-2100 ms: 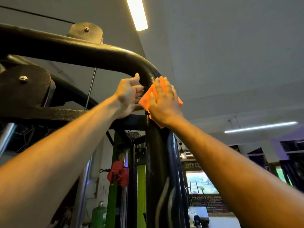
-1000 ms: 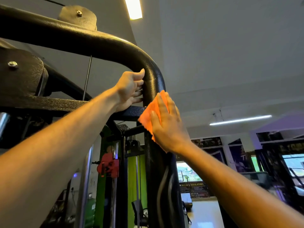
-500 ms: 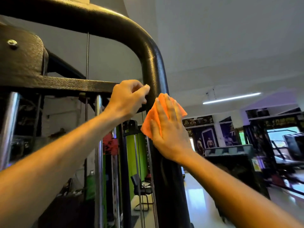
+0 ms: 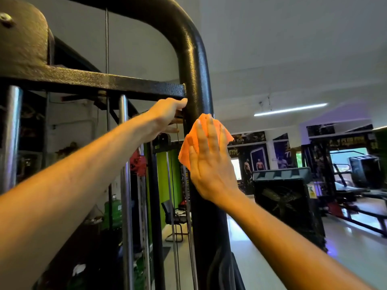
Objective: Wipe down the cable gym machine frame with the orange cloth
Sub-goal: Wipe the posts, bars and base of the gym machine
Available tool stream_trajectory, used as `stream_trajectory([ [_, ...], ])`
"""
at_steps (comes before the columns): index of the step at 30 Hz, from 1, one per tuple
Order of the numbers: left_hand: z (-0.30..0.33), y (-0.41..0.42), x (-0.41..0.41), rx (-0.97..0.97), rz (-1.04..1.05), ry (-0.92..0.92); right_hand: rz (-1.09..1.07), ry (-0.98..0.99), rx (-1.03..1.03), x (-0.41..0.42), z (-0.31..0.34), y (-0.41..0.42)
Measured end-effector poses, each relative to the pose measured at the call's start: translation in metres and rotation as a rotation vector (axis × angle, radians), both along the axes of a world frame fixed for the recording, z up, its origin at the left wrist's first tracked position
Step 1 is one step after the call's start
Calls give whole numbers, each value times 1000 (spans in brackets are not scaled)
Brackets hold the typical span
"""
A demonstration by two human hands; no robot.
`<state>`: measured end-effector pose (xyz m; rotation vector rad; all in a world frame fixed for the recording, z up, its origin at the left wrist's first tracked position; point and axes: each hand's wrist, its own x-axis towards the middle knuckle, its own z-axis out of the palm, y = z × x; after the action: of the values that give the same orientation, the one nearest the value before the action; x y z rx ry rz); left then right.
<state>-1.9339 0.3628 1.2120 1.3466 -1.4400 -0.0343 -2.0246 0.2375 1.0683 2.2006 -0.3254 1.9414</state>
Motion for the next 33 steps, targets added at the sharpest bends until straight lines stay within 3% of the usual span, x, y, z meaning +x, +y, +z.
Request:
stream_trajectory([
  [3, 1, 8, -6, 3, -12, 23, 84, -45, 84, -2, 9, -2],
  [9, 9, 13, -8, 31, 16, 36, -47, -22, 25, 0, 78, -10],
  [17, -15, 9, -7, -12, -2, -2, 4, -14, 102, 1, -33, 5],
  [25, -2, 5, -4, 16, 3, 52, -88, -142, 168, 15, 77, 10],
  [33, -6, -1, 15, 10, -46, 73, -131, -176, 152, 19, 25, 8],
])
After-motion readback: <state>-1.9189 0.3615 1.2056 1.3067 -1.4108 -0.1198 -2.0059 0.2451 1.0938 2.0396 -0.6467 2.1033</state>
